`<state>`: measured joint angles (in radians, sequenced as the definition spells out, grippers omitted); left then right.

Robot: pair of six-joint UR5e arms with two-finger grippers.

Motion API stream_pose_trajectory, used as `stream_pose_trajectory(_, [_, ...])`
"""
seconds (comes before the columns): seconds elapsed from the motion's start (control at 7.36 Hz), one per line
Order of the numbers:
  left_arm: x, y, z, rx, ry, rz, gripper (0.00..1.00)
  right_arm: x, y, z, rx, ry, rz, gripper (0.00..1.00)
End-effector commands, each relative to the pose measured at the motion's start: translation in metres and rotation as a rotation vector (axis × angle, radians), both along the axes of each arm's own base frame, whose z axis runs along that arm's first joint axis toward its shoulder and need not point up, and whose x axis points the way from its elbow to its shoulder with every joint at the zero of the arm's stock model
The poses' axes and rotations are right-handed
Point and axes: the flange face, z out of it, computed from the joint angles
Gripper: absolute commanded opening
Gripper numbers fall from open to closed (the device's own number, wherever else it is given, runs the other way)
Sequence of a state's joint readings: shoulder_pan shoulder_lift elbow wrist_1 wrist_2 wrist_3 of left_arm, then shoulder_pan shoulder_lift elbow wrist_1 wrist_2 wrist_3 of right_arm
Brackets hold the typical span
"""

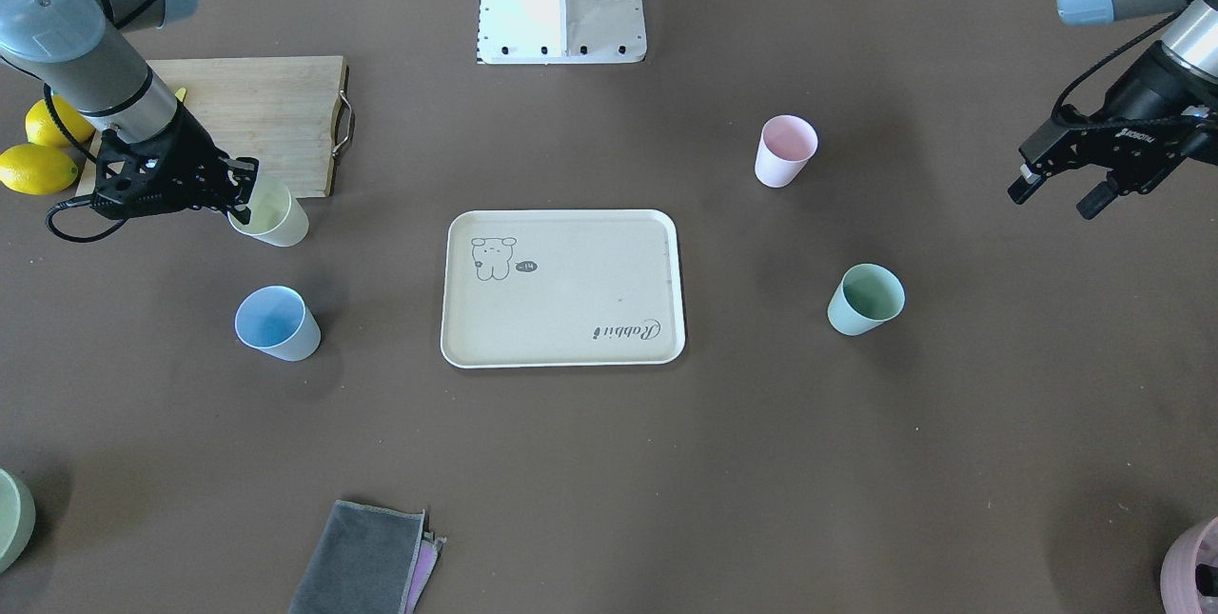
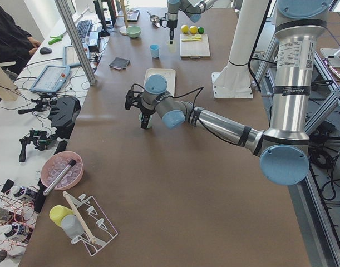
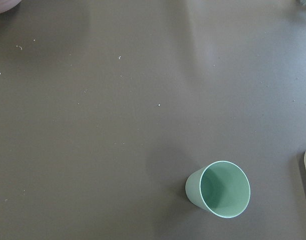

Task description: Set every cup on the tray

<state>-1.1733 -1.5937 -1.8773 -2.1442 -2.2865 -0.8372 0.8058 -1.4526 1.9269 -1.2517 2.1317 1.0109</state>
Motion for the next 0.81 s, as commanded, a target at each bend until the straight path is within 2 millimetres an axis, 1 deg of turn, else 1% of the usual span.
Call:
stream_pose_trajectory(0.0, [0.006,0.004,-0.009,-0.037,0.019,-0.021,0.98,-0.025,-0.020,-0.089,-0.087,-0.029,0.051,0.00])
stream_pose_trajectory(0.14, [0.038,0.022,-0.036,-0.064,0.050,-0.027,0.97,-0.049,-0.020,-0.119,-0.085,-0.018,0.055,0.00])
stream_pose_trajectory(0.27, [0.059,0.035,-0.041,-0.073,0.045,-0.020,0.98,-0.076,-0.022,-0.144,-0.083,0.001,0.071,0.00])
stream_pose_trajectory(0.41, [0.081,0.047,-0.050,-0.096,0.052,-0.020,0.98,-0.102,-0.030,-0.160,-0.083,0.008,0.073,0.00])
stream_pose_trajectory(0.54, [0.113,0.073,-0.072,-0.123,0.019,-0.017,0.97,-0.121,-0.038,-0.175,-0.070,0.012,0.079,0.00])
stream_pose_trajectory(0.68, [0.114,0.097,-0.100,-0.160,-0.033,-0.001,0.98,-0.134,-0.039,-0.179,-0.088,0.014,0.085,0.00])
